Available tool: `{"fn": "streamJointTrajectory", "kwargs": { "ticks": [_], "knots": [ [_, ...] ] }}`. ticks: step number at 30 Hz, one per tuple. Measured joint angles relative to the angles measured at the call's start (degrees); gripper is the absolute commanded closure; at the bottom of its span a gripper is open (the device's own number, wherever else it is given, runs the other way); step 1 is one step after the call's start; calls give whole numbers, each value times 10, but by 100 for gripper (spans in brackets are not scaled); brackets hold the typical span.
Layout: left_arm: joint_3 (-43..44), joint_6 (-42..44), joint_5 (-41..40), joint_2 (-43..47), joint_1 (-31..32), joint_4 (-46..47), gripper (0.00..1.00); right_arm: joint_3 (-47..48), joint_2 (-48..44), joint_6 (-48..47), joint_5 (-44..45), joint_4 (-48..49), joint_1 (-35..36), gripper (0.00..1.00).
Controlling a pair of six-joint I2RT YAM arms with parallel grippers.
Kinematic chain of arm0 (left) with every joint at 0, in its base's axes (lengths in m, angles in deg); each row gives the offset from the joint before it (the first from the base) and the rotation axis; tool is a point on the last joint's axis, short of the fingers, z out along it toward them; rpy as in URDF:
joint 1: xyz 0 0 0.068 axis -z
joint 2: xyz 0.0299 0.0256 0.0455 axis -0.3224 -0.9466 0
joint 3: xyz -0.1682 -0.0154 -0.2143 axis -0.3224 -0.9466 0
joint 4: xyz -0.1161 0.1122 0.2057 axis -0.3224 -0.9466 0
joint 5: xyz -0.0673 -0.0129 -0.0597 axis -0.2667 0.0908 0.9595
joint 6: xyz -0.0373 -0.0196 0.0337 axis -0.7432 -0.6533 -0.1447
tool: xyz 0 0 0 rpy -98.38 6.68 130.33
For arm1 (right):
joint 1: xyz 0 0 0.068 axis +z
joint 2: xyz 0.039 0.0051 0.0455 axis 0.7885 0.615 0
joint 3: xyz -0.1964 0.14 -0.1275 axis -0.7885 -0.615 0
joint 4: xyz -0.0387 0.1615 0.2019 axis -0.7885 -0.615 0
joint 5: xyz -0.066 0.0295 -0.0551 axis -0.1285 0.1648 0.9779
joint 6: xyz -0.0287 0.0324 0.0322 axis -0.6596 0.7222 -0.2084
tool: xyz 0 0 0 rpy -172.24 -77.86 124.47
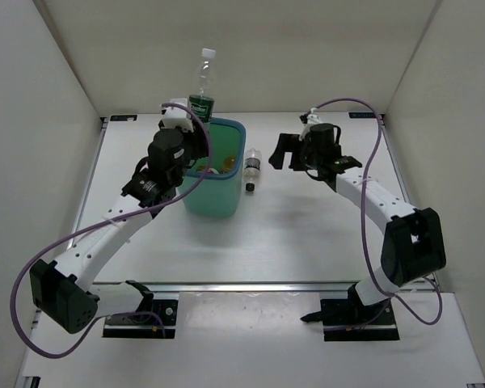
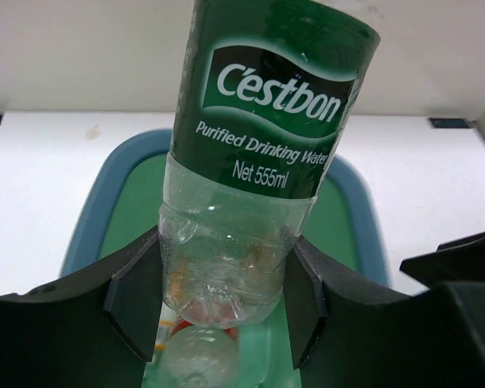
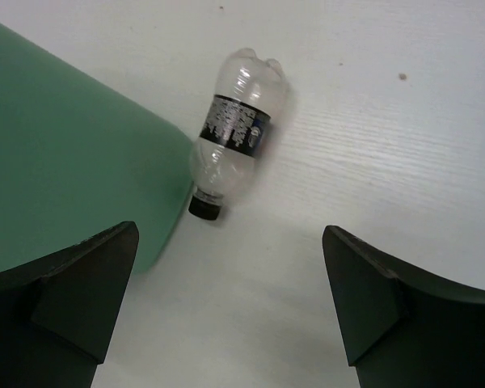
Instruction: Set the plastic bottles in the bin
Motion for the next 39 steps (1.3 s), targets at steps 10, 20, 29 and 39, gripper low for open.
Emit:
{"fn": "streamJointTrajectory", "kwargs": {
  "ticks": [10, 20, 29, 39],
  "knots": [
    [-6, 2, 3, 4, 10, -63, 10, 88, 146, 38, 26, 71, 0, 5],
    [22, 2, 8, 6, 19, -139, 1, 255, 313, 60, 39, 68, 14, 6],
    [28, -19, 13, 144, 21, -233, 1, 342, 406, 58, 70, 7, 54, 6],
    [-21, -64, -7, 276, -10, -337, 2, 344, 438, 59, 125, -19, 87, 47]
  ]
}}
